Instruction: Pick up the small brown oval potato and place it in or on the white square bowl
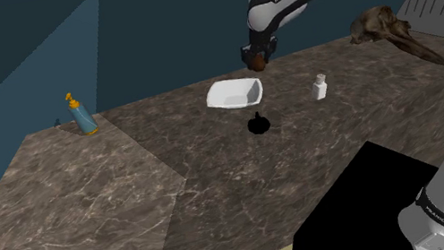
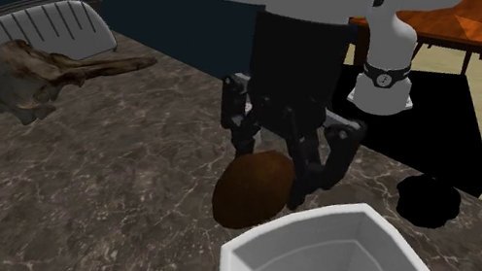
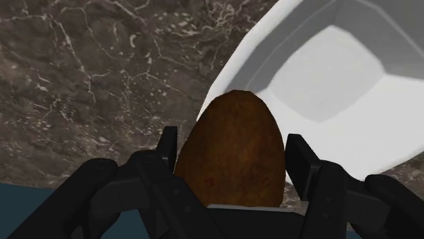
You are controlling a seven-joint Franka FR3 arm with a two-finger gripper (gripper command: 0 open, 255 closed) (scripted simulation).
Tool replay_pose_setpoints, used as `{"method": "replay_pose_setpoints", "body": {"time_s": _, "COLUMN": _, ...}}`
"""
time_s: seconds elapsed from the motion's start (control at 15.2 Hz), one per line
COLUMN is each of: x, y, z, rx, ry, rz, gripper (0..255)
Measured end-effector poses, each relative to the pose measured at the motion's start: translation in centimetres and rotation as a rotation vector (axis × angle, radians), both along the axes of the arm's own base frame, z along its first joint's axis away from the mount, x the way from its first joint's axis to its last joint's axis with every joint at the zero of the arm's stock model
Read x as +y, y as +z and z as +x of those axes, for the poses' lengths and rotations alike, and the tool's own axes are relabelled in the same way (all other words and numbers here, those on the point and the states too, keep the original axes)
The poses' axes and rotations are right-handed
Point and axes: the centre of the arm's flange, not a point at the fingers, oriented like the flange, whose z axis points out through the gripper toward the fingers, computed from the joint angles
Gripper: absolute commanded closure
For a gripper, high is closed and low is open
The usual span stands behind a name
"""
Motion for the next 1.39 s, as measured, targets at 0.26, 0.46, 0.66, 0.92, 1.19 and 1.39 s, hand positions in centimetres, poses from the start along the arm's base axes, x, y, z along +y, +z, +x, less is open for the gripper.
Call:
{"method": "replay_pose_setpoints", "body": {"time_s": 0.26, "x": 4.7, "y": -0.1, "z": 2.5, "rx": 0.0, "ry": 0.0, "rz": 0.0, "gripper": 255}}
{"method": "replay_pose_setpoints", "body": {"time_s": 0.46, "x": 8.2, "y": 0.2, "z": 3.9, "rx": 0.0, "ry": 0.0, "rz": 0.0, "gripper": 255}}
{"method": "replay_pose_setpoints", "body": {"time_s": 0.66, "x": 9.1, "y": -1.2, "z": 4.0, "rx": 0.0, "ry": -0.001, "rz": 0.0, "gripper": 255}}
{"method": "replay_pose_setpoints", "body": {"time_s": 0.92, "x": 9.2, "y": -3.3, "z": 3.9, "rx": 0.0, "ry": -0.002, "rz": 0.0, "gripper": 255}}
{"method": "replay_pose_setpoints", "body": {"time_s": 1.19, "x": 9.2, "y": -5.2, "z": 4.2, "rx": 0.0, "ry": -0.002, "rz": 0.0, "gripper": 255}}
{"method": "replay_pose_setpoints", "body": {"time_s": 1.39, "x": 9.2, "y": -6.6, "z": 4.1, "rx": 0.0, "ry": -0.002, "rz": 0.0, "gripper": 255}}
